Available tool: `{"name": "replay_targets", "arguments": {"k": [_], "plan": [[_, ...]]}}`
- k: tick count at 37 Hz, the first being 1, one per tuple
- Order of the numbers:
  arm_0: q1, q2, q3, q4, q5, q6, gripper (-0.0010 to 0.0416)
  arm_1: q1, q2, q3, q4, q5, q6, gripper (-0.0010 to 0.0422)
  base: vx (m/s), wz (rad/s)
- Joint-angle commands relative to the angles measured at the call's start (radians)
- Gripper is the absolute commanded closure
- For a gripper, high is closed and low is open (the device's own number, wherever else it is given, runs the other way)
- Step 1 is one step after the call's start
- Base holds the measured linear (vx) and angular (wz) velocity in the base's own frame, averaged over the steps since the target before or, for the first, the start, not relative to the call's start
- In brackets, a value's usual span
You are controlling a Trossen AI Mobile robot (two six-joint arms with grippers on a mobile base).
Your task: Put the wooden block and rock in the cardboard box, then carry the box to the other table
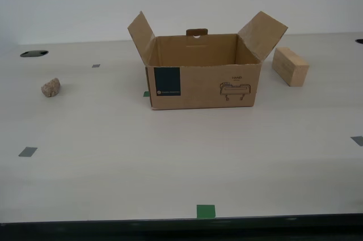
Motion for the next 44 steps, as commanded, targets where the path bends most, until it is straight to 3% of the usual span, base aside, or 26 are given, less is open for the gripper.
{"name": "replay_targets", "arguments": {"k": [1,8,14,23,35,44], "plan": [[0.000,-0.001,0.039,-0.094,-0.003,0.005,0.0406,0.000,0.000,0.002,-0.022,-0.002,-0.002,0.0412,0.000,0.000],[0.000,0.000,0.113,-0.222,-0.002,0.005,0.0406,0.000,0.000,0.002,-0.046,-0.002,-0.009,0.0412,0.000,0.000],[0.001,0.000,0.180,-0.367,-0.003,0.005,0.0406,0.000,-0.001,0.002,-0.049,0.014,-0.079,0.0412,0.000,0.000],[0.001,0.000,0.267,-0.537,-0.003,0.004,0.0406,0.000,-0.001,0.002,-0.102,0.020,-0.085,0.0412,0.000,0.000],[0.002,0.000,0.297,-0.599,-0.003,0.005,0.0406,0.000,-0.001,0.005,-0.215,0.021,-0.094,0.0412,0.000,0.000],[0.003,0.000,0.295,-0.607,-0.003,0.007,0.0406,0.000,0.001,0.153,-0.512,0.021,-0.091,0.0412,0.000,0.000]]}}
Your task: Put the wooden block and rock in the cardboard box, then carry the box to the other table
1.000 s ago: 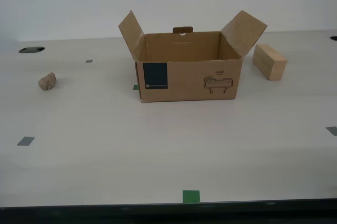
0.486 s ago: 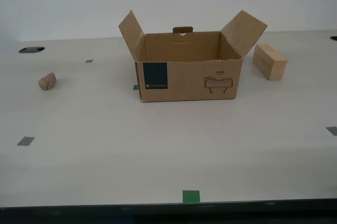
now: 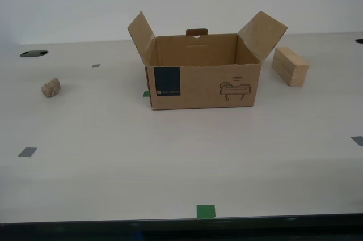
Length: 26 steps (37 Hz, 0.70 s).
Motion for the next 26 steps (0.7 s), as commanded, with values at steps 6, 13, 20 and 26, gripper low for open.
{"name": "replay_targets", "arguments": {"k": [6,13,20,26], "plan": [[0.002,0.000,0.025,-0.066,-0.003,0.008,0.0406,0.000,0.000,0.166,-0.259,0.003,0.008,0.0412,0.000,0.000],[0.003,0.000,0.075,-0.161,-0.003,0.008,0.0406,0.000,0.000,0.279,-0.456,0.003,0.012,0.0412,0.000,0.000],[0.003,0.000,0.140,-0.283,-0.003,0.008,0.0406,0.000,0.000,0.359,-0.584,0.003,0.012,0.0412,0.000,0.000],[0.003,0.003,0.201,-0.372,-0.003,0.008,0.0406,0.000,0.011,0.414,-0.669,0.003,0.012,0.0412,0.000,0.000]]}}
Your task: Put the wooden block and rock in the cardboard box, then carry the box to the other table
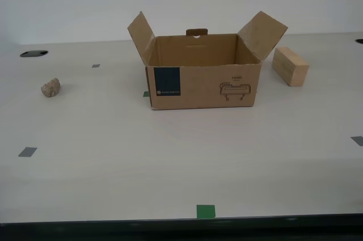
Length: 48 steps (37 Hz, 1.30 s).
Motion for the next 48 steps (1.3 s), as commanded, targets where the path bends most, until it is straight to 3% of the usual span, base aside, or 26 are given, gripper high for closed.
{"name": "replay_targets", "arguments": {"k": [1,11,20,23,30,38,41,48], "plan": [[0.000,0.003,0.037,-0.050,-0.003,0.002,0.0406,0.000,0.014,0.038,-0.067,0.003,0.002,0.0412,0.000,0.000],[0.000,0.003,0.098,-0.135,-0.003,0.001,0.0406,-0.001,0.116,0.187,-0.311,0.003,0.054,0.0412,0.000,0.000],[0.000,0.027,0.131,-0.198,-0.003,-0.001,0.0406,-0.001,0.196,0.266,-0.350,0.005,0.063,0.0412,0.000,0.000],[0.000,0.061,0.161,-0.255,-0.004,-0.011,0.0406,-0.001,0.207,0.275,-0.350,0.035,0.063,0.0412,0.000,0.000],[0.000,0.138,0.241,-0.380,-0.004,-0.030,0.0406,-0.001,0.208,0.274,-0.349,0.160,0.066,0.0412,0.000,0.000],[0.001,0.255,0.362,-0.542,-0.005,-0.038,0.0405,-0.002,0.208,0.274,-0.359,0.161,0.071,0.0412,0.000,0.000],[0.001,0.294,0.397,-0.574,-0.049,-0.037,0.0406,-0.002,0.208,0.274,-0.372,0.161,0.079,0.0412,0.000,0.000],[0.001,0.360,0.457,-0.589,-0.255,-0.037,0.0406,-0.002,0.208,0.274,-0.375,0.161,0.104,0.0412,0.000,0.000]]}}
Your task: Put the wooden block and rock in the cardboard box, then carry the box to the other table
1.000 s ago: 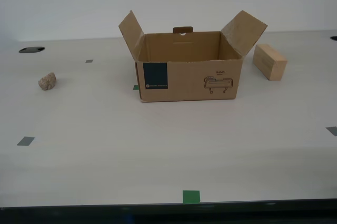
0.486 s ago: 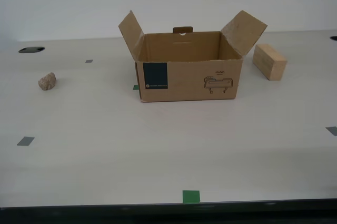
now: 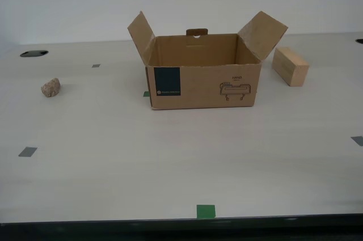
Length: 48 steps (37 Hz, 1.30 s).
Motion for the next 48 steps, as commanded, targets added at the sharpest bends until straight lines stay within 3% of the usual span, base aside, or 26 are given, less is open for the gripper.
{"name": "replay_targets", "arguments": {"k": [1,43,48], "plan": [[0.000,0.029,0.029,-0.001,-0.084,-0.001,0.0406,0.000,0.000,0.001,-0.002,0.005,0.008,0.0412,0.000,0.000],[0.000,0.041,0.044,0.008,-0.085,-0.003,0.0405,-0.002,-0.001,0.001,0.092,0.004,-0.024,0.0407,0.000,0.000],[0.001,0.041,0.044,0.021,-0.046,-0.028,0.0405,-0.002,-0.001,0.001,0.091,0.004,-0.028,0.0377,0.000,0.000]]}}
